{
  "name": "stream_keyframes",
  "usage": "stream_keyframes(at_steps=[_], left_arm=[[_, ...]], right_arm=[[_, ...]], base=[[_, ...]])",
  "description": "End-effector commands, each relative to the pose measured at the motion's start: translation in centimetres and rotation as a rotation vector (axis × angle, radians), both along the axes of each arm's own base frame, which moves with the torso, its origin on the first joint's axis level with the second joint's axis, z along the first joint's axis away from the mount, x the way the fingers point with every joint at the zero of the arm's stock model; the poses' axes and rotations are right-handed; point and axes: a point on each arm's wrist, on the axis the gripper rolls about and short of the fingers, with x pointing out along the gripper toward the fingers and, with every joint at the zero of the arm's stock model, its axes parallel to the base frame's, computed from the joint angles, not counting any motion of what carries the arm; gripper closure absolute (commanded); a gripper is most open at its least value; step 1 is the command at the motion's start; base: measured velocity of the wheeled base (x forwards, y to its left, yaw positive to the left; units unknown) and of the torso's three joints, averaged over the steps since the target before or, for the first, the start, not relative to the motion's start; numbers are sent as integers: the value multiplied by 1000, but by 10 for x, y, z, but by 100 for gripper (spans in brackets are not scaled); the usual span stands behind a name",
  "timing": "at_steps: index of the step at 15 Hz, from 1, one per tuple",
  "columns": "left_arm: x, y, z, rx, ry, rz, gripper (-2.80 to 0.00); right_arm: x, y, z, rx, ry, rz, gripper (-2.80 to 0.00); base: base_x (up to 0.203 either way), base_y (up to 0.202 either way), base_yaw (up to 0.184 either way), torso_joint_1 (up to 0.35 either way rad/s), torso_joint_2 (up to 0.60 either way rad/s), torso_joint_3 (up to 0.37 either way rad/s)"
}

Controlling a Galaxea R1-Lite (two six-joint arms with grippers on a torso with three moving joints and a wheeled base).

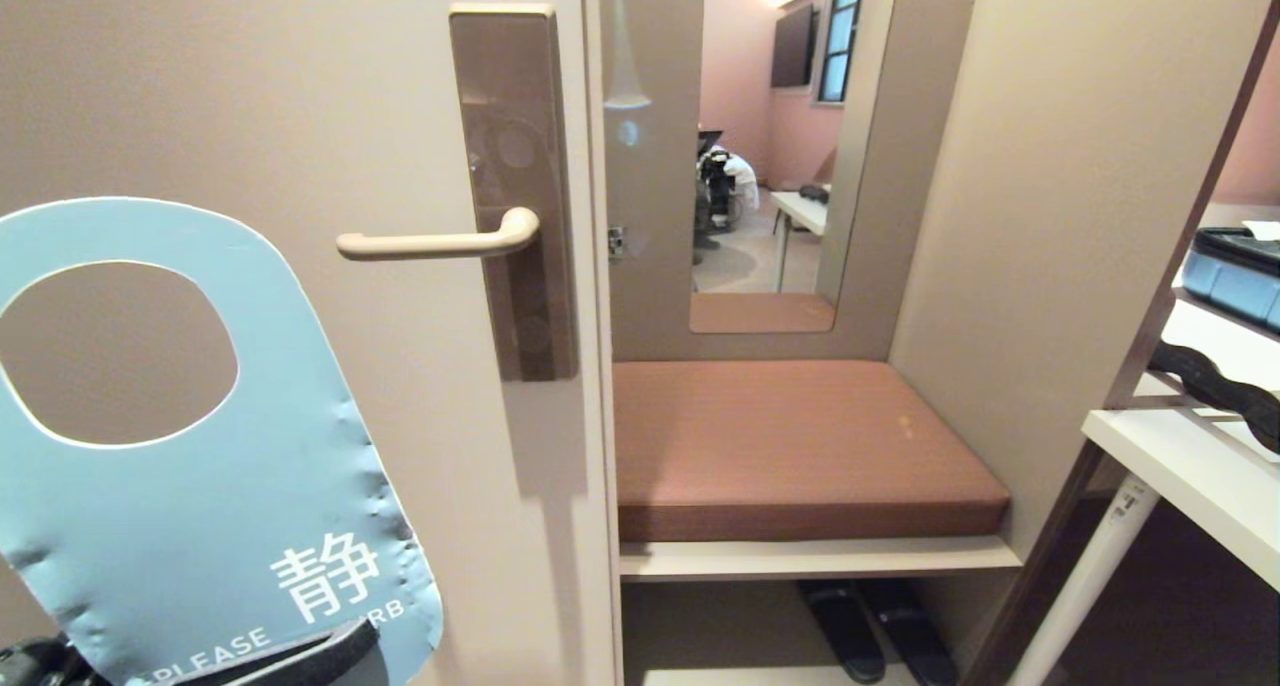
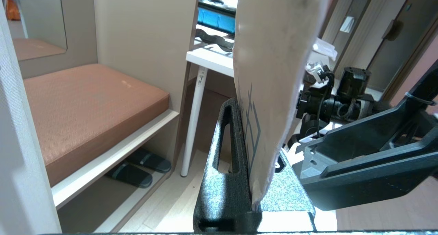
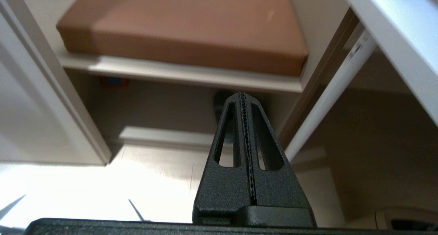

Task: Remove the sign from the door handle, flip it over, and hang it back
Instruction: Hang the sign back with the other side facing out

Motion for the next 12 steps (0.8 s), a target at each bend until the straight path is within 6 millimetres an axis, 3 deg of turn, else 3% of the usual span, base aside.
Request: stream_keyframes(at_steps=[1, 6, 12], left_arm=[[-2, 2, -1, -4, -4, -2, 0], [-7, 6, -1, -16, -24, 8, 0], [-7, 15, -3, -24, -36, 112, 0]], right_arm=[[-6, 0, 0, 0, -77, 10, 0], [-19, 0, -3, -1, -250, 19, 0], [-19, 0, -3, 11, -254, 15, 0]], base=[[0, 0, 0, 0, 0, 0], [0, 0, 0, 0, 0, 0], [0, 0, 0, 0, 0, 0]])
